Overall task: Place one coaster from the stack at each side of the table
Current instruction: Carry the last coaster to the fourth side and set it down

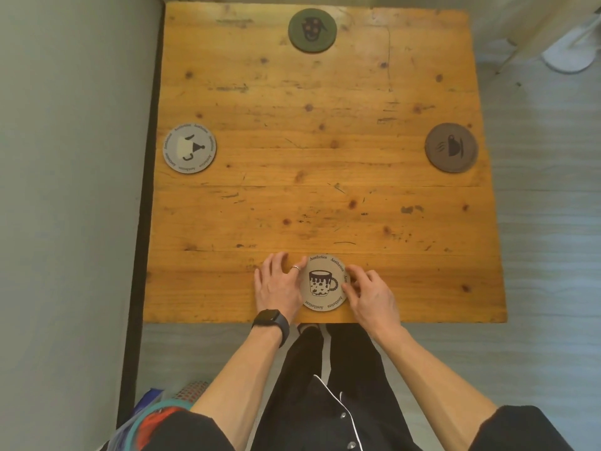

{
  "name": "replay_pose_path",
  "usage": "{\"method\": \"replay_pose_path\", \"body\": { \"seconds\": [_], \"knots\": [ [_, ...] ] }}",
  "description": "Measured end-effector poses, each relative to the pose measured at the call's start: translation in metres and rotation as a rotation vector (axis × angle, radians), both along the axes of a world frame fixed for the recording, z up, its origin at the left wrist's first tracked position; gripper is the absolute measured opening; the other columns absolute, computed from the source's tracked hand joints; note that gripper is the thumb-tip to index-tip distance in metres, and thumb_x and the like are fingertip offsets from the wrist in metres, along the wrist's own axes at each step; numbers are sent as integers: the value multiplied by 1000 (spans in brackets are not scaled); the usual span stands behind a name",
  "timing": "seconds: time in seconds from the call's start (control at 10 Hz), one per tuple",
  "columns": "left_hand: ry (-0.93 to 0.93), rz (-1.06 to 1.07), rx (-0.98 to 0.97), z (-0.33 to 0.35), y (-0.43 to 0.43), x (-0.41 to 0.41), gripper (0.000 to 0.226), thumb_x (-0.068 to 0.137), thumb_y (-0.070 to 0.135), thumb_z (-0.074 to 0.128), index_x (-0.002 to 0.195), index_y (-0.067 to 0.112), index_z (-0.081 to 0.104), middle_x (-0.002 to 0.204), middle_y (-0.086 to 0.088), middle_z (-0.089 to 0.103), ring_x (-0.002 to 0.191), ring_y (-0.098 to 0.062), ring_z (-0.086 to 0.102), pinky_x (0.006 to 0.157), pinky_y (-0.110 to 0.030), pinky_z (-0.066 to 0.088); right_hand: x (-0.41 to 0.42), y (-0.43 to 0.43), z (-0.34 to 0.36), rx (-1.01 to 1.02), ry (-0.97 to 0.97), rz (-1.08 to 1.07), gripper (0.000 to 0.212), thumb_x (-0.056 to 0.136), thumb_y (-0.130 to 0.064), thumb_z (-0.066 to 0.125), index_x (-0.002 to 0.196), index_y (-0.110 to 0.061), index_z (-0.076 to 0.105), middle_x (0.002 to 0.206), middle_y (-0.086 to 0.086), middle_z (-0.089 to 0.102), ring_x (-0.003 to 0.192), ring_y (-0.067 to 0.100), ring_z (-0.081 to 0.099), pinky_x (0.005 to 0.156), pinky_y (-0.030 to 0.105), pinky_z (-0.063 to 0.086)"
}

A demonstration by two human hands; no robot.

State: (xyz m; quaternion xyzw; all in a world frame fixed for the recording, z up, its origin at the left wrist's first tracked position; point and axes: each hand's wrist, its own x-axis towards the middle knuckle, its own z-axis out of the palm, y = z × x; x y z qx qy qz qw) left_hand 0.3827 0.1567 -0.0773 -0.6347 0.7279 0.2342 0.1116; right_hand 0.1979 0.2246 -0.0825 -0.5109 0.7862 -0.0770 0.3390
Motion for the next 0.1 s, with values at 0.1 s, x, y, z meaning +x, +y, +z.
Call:
{"method": "replay_pose_path", "body": {
  "seconds": [0.1],
  "knots": [
    [63,16,-35,6,-14,-1,35,85,33,58,119,41,56,138,-3,44,131,-23,35,108,-48,33,-8,-8,6,53,37,64,37,96,-47,56,130,-32,53,103,-3,59,93,16,61,73,34,56]
  ]
}}
